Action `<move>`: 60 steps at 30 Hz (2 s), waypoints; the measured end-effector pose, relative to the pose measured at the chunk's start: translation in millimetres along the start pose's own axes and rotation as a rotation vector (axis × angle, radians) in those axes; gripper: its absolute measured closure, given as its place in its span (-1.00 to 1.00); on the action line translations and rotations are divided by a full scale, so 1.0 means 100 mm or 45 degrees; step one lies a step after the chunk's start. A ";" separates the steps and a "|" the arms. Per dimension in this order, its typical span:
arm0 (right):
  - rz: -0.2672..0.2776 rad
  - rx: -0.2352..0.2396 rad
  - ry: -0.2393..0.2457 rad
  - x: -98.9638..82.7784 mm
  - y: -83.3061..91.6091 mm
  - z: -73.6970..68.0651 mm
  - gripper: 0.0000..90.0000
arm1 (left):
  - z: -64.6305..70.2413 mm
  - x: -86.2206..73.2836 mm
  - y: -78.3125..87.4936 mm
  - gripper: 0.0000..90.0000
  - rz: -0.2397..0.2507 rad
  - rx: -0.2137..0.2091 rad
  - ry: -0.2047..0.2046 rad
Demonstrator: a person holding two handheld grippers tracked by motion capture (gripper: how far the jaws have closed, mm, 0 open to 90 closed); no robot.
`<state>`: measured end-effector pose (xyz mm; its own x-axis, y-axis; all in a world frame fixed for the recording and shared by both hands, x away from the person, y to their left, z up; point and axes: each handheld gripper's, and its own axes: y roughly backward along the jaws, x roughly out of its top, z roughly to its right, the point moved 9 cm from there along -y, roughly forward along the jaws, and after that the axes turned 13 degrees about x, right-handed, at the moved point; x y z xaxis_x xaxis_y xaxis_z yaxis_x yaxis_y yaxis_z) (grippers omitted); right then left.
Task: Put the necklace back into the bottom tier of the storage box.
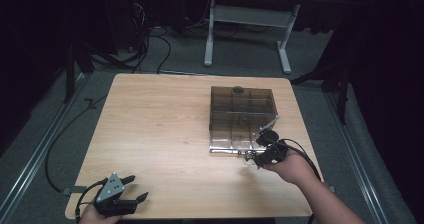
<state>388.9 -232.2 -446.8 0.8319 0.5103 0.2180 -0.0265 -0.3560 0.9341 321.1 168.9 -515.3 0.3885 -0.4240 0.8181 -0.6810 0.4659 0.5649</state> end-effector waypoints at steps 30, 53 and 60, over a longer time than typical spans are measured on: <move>-0.056 -0.009 -0.033 0.59 -0.16 0.30 0.63 | 0.00 0.00 0.00 -0.43 0.001 -0.008 0.000; -0.114 -0.026 -0.025 0.73 -0.52 0.40 0.63 | -0.01 0.00 0.00 -0.43 -0.001 -0.007 0.001; -0.132 -0.033 -0.025 0.72 -0.63 0.39 0.58 | 0.00 0.00 0.00 -0.43 -0.003 -0.007 0.000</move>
<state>471.9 -203.6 -500.7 0.8418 0.5275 0.1145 0.0463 -0.2819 0.9583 321.3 169.2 -515.3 0.3900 -0.4250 0.8169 -0.6767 0.4693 0.5673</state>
